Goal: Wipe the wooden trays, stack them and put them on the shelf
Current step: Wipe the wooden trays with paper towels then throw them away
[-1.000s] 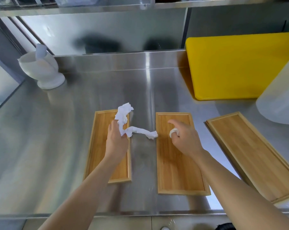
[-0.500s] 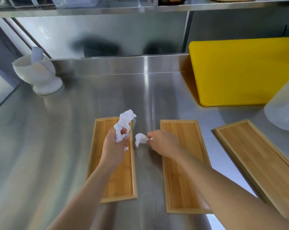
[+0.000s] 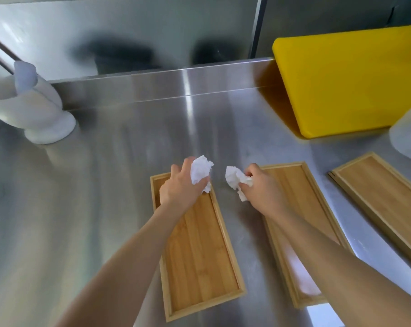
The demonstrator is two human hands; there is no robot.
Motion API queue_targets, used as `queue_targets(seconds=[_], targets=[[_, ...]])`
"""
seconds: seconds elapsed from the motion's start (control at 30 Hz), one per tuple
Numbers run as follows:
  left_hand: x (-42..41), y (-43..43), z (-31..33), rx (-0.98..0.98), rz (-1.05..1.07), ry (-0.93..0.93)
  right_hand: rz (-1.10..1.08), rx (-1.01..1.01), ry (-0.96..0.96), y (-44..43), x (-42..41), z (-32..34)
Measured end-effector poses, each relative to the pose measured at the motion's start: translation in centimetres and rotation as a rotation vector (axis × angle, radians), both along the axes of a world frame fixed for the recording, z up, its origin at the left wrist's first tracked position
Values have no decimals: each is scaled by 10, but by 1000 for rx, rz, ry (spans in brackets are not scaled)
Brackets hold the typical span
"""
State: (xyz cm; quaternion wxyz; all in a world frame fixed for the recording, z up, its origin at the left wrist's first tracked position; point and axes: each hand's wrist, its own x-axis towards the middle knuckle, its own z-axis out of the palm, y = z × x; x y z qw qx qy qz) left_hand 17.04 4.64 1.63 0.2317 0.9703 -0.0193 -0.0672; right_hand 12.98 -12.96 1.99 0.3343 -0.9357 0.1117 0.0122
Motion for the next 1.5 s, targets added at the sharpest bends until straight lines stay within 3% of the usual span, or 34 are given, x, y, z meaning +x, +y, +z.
queue_targets(seconds=[0.13, 0.4, 0.67, 0.83, 0.97, 1.23, 1.5], targets=[[-1, -4, -11, 105, -52, 4, 4, 67, 34, -1, -8, 3], [-5, -20, -11, -2, -62, -41, -80, 94, -24, -22, -35, 9], [-46, -89, 22, -131, -169, -78, -221, 46, -114, -83, -92, 21], [-95, -148, 34, -186, -250, -36, -343, 63, -155, -140, -146, 32], [-147, -200, 39, -177, -316, -111, -432, 62, -172, -192, -200, 28], [-246, -304, 23, -311, -508, -116, -588, 27, -92, -288, -334, -4], [-323, -371, 1, -290, -651, 55, -771, 27, 11, -339, -441, -32]])
